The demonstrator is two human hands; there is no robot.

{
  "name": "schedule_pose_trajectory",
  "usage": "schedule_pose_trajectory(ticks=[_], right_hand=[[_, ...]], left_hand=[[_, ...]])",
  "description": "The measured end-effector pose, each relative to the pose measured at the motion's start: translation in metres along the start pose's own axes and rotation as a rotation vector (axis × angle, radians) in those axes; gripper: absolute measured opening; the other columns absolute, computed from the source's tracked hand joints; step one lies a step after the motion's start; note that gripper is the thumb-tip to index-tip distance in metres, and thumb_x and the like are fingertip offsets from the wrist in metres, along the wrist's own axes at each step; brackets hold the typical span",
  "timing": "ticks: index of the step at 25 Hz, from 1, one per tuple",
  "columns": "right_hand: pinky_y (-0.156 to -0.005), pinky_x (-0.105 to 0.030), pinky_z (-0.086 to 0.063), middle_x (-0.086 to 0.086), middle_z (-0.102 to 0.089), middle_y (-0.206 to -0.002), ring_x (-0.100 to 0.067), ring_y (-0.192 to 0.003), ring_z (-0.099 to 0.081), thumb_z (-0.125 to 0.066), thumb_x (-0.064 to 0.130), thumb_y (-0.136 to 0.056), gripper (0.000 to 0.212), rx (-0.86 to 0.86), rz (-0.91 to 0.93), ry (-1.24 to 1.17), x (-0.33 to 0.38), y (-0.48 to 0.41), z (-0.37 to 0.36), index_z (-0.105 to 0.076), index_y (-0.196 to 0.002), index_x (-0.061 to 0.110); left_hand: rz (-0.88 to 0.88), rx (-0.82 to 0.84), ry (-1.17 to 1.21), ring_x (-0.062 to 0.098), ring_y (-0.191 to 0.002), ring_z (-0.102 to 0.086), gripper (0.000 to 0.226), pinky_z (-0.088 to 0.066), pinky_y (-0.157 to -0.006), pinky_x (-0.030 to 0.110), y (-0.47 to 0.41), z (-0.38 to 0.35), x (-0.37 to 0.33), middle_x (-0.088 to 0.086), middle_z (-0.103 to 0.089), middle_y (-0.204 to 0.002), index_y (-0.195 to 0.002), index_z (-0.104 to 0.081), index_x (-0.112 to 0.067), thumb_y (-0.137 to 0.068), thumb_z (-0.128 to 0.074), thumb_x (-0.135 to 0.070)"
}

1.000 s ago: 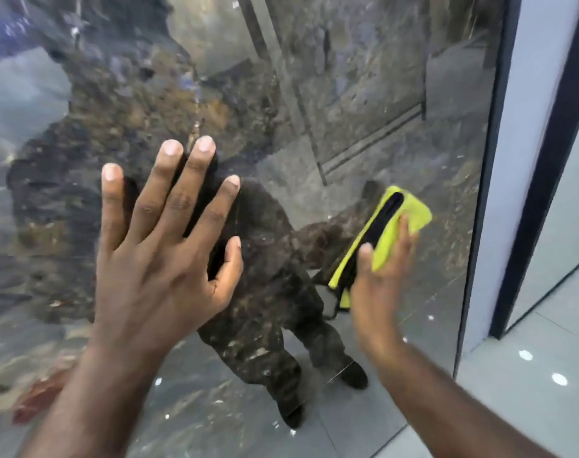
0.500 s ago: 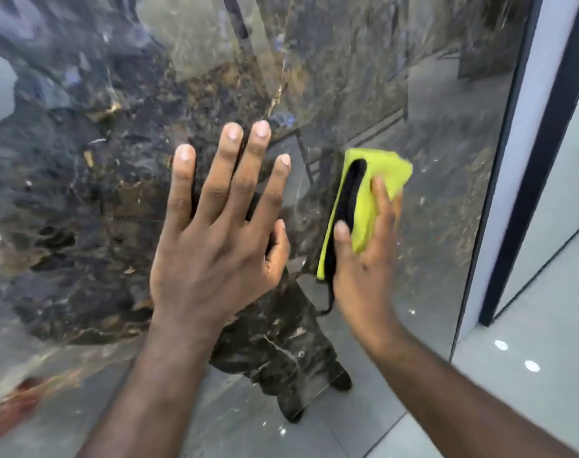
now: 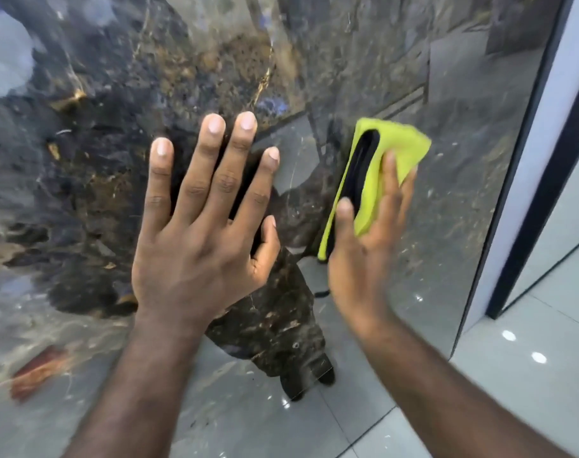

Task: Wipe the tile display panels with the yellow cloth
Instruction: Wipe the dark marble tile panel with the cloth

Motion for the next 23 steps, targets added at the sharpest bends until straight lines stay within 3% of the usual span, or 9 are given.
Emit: schedule_pose_trajectory(ticks=[3,5,7,10,12,14,18,21,23], right_hand=[[-0.126,-0.017,-0.009,-0.002,-0.004,-0.179,0.004,-0.158,-0.005,-0.055,0.019,-0.108,0.067,-0.118,0.025,0.026,-0.036,-0.054,0.021,-0.025,-0.166,0.033],[-0.131,-0.030,-0.013,-0.002,-0.010,-0.178,-0.005,-0.161,-0.009,-0.052,0.027,-0.107,0.068,-0.232,-0.253,0.045,-0.078,-0.022,0.026,-0.023,-0.168,0.034],[-0.132,-0.046,-0.014,0.002,-0.002,-0.178,-0.011,-0.163,-0.003,-0.049,0.037,-0.106,0.072,-0.169,-0.439,0.022,-0.081,0.044,0.016,-0.015,-0.168,0.042],[-0.130,-0.034,-0.007,0.007,0.009,-0.178,0.002,-0.160,0.009,-0.055,0.029,-0.111,0.070,0.010,-0.224,-0.039,-0.036,0.059,0.003,-0.016,-0.168,0.045],[-0.126,-0.019,-0.007,-0.002,0.002,-0.179,0.008,-0.158,0.003,-0.055,0.021,-0.112,0.064,-0.004,-0.008,-0.028,-0.018,0.018,0.004,-0.024,-0.165,0.038],[-0.120,-0.008,-0.010,-0.008,-0.007,-0.178,0.013,-0.154,-0.003,-0.052,0.020,-0.112,0.059,-0.123,0.017,0.013,-0.040,-0.015,0.011,-0.025,-0.162,0.036],[-0.131,-0.036,-0.014,-0.003,-0.018,-0.176,-0.018,-0.163,-0.014,-0.051,0.029,-0.107,0.066,-0.190,-0.443,-0.013,-0.066,0.066,0.006,-0.022,-0.165,0.043],[-0.128,-0.021,-0.009,0.002,-0.010,-0.178,-0.006,-0.163,0.000,-0.053,0.025,-0.111,0.064,0.050,-0.098,-0.020,0.002,0.112,-0.026,-0.023,-0.166,0.035],[-0.127,-0.018,-0.010,-0.009,-0.015,-0.176,-0.011,-0.164,-0.006,-0.054,0.015,-0.111,0.060,0.050,0.109,0.021,0.025,0.090,-0.035,-0.031,-0.165,0.023]], left_hand=[[0.000,-0.021,-0.002,0.039,-0.159,-0.034,0.064,-0.023,-0.129,0.066,-0.001,-0.001,0.001,0.016,-0.038,-0.171,-0.163,-0.049,-0.014,-0.103,-0.060,-0.032],[0.009,-0.025,-0.008,0.039,-0.158,-0.036,0.064,-0.023,-0.129,0.067,0.001,-0.003,-0.001,0.016,-0.039,-0.170,-0.163,-0.050,-0.014,-0.103,-0.061,-0.032],[0.018,-0.028,-0.022,0.040,-0.158,-0.036,0.063,-0.024,-0.129,0.067,0.001,-0.002,-0.001,0.016,-0.040,-0.170,-0.162,-0.050,-0.014,-0.103,-0.061,-0.033],[-0.003,-0.005,0.000,0.039,-0.159,-0.035,0.061,-0.021,-0.130,0.065,-0.001,0.000,0.002,0.016,-0.039,-0.171,-0.162,-0.052,-0.014,-0.104,-0.060,-0.033],[-0.006,0.007,0.012,0.038,-0.160,-0.034,0.060,-0.017,-0.132,0.061,0.004,0.004,0.006,0.016,-0.038,-0.172,-0.161,-0.052,-0.014,-0.105,-0.060,-0.031],[-0.001,0.024,0.018,0.036,-0.162,-0.031,0.061,-0.010,-0.134,0.058,0.016,0.007,0.012,0.014,-0.035,-0.173,-0.163,-0.050,-0.017,-0.105,-0.060,-0.031],[0.030,0.070,0.023,0.036,-0.163,-0.022,0.064,-0.001,-0.134,0.055,0.049,0.024,0.029,0.015,-0.030,-0.176,-0.166,-0.045,-0.023,-0.104,-0.060,-0.035],[0.026,0.065,0.018,0.035,-0.163,-0.023,0.064,-0.002,-0.134,0.056,0.071,0.041,0.057,0.015,-0.029,-0.176,-0.165,-0.047,-0.025,-0.103,-0.060,-0.035],[0.037,0.065,0.032,0.035,-0.164,-0.023,0.063,-0.003,-0.134,0.057,0.089,0.053,0.079,0.014,-0.030,-0.176,-0.163,-0.050,-0.023,-0.103,-0.061,-0.034]])
Point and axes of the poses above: each hand's wrist, its own y-axis away from the middle knuckle, its own z-axis out of the back of the hand, x = y × z, the point moved 2 cm from there along -y, towards the middle knuckle
